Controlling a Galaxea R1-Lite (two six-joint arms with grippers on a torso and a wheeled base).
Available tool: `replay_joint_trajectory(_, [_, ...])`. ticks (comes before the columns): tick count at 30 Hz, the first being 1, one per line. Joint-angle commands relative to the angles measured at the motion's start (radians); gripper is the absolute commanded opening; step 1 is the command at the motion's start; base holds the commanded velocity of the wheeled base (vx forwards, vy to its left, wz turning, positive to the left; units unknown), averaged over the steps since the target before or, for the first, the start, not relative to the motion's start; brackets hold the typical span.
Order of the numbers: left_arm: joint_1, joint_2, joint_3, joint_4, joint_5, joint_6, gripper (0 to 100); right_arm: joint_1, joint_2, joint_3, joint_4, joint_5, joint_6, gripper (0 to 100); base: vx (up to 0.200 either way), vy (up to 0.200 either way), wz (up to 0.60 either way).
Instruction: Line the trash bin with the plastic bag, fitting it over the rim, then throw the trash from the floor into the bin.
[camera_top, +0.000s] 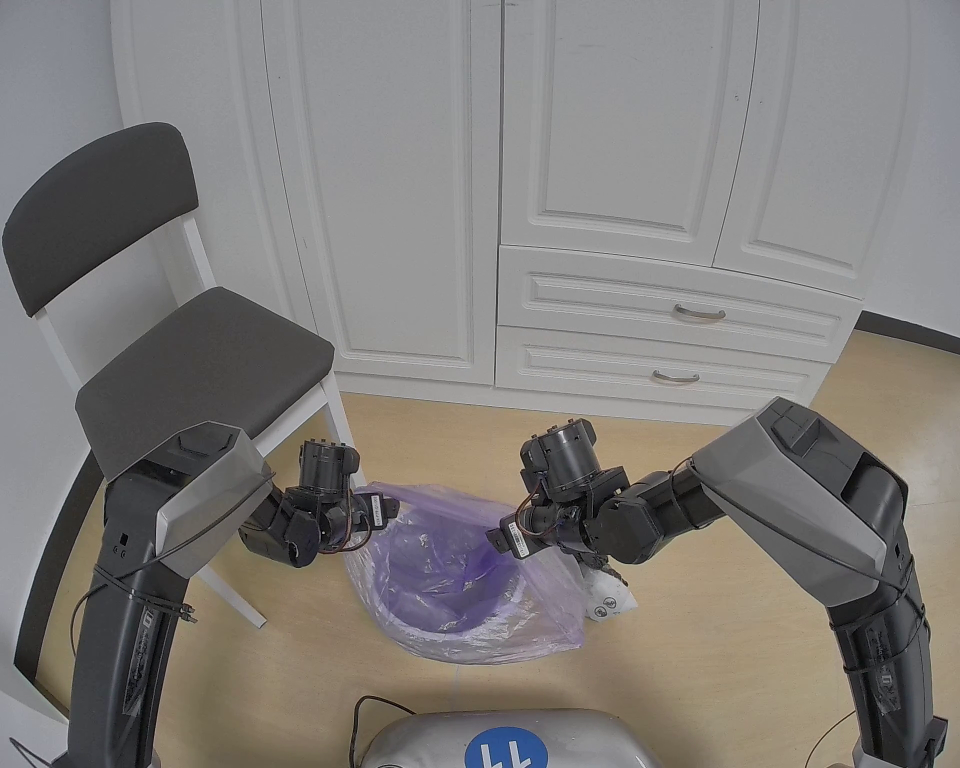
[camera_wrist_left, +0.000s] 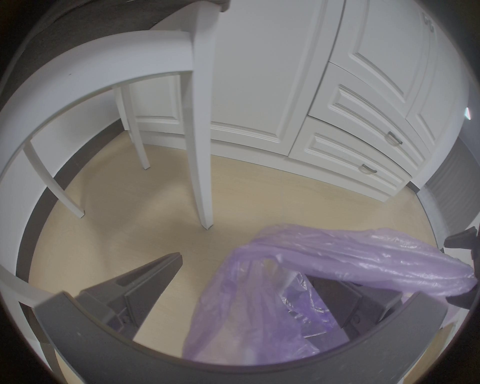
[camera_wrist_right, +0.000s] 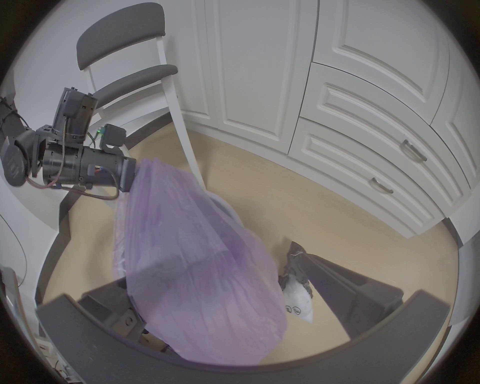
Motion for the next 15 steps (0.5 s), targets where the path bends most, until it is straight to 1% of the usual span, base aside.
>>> replay_joint_trajectory(1, [-0.004,-0.003,0.014,-0.006,0.0,0.0,100,0.011,0.024,-0.052,0.008,0.062,0.031,100,0.0,0.0,0.0])
replay_joint_trajectory(2, [-0.007,-0.003,0.012,-0.009,0.0,0.0,100,0.01,0.047,-0.081,0.01,0.071,0.043,100,0.0,0.0,0.0])
replay_joint_trajectory(5, [-0.008,0.003,-0.005,-0.018,0.0,-0.005,100,0.014,0.07,-0.1,0.01,0.07,0.046,100,0.0,0.0,0.0])
replay_joint_trajectory(8, [-0.008,0.032,-0.091,0.002,0.02,-0.016,100,0.031,0.053,-0.061,0.01,0.07,0.042,100,0.0,0.0,0.0])
replay_joint_trajectory(10, [-0.007,0.052,-0.124,0.009,0.04,-0.026,100,0.03,0.038,-0.037,0.011,0.074,0.034,100,0.0,0.0,0.0])
replay_joint_trajectory(11, [-0.005,0.068,-0.167,0.037,0.082,-0.04,100,0.016,0.024,-0.011,0.022,0.079,0.011,100,0.0,0.0,0.0])
replay_joint_trajectory(13, [-0.005,0.083,-0.224,0.092,0.117,-0.055,100,-0.007,0.01,0.005,0.053,0.08,-0.024,100,0.0,0.0,0.0])
replay_joint_trajectory(14, [-0.005,0.083,-0.224,0.092,0.117,-0.055,100,-0.007,0.01,0.005,0.053,0.08,-0.024,100,0.0,0.0,0.0])
replay_joint_trajectory(15, [-0.005,0.095,-0.278,0.151,0.14,-0.08,100,-0.03,0.001,0.015,0.073,0.082,-0.041,100,0.0,0.0,0.0])
